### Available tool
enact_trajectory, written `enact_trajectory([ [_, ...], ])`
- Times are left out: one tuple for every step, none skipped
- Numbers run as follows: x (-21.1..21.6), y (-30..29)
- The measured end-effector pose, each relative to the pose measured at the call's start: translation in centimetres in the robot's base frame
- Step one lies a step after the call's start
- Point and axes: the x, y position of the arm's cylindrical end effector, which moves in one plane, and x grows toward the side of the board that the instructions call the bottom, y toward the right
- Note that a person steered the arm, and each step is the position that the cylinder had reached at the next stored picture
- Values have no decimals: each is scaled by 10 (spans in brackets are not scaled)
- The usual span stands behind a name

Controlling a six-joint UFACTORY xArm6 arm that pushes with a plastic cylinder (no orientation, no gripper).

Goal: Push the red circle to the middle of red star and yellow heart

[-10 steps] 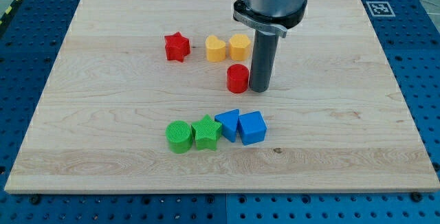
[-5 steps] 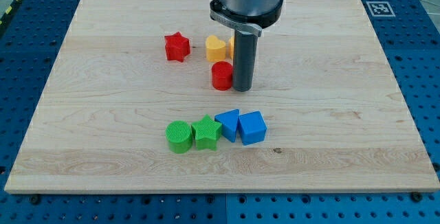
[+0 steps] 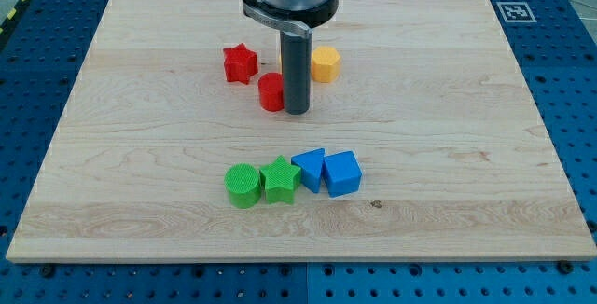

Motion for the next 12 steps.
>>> enact_trajectory([
  [1, 2],
  [18, 2],
  [28, -6],
  [21, -10],
  [17, -14],
  [17, -22],
  [15, -32],
  [8, -29],
  [8, -20],
  [8, -20],
  [7, -28],
  [1, -33],
])
